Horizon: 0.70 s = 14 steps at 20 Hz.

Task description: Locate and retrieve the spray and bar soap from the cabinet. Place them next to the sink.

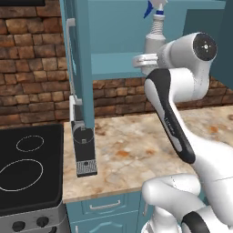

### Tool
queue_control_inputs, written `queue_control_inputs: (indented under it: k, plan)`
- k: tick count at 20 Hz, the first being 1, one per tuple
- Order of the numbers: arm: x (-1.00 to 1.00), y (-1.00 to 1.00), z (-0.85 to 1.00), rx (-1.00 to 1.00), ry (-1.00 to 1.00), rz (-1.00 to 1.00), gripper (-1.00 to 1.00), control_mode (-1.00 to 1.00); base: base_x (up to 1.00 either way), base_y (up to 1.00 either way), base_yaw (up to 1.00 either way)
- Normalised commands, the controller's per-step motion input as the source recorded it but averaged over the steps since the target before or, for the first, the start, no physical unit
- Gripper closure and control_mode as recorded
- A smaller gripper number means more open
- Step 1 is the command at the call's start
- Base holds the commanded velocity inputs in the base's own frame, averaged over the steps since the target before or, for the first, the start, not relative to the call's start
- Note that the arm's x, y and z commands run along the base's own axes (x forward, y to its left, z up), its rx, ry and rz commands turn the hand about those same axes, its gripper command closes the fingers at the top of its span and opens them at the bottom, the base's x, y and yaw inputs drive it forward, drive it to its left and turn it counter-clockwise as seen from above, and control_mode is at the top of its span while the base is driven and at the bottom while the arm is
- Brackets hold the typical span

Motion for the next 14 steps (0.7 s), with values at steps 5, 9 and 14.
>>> queue_control_inputs:
  k: [5,9,14]
  plan:
    - [-0.8,-0.14,-0.01,0.01,0.0,-0.02,1.0,-1.0,0.0,0.0,0.0]
    - [-0.99,-0.1,-0.14,0.0,-0.09,0.0,1.0,-1.0,0.0,0.0,0.0]
    - [-1.0,-0.05,-0.06,0.0,-0.09,0.0,1.0,-1.0,0.0,0.0,0.0]
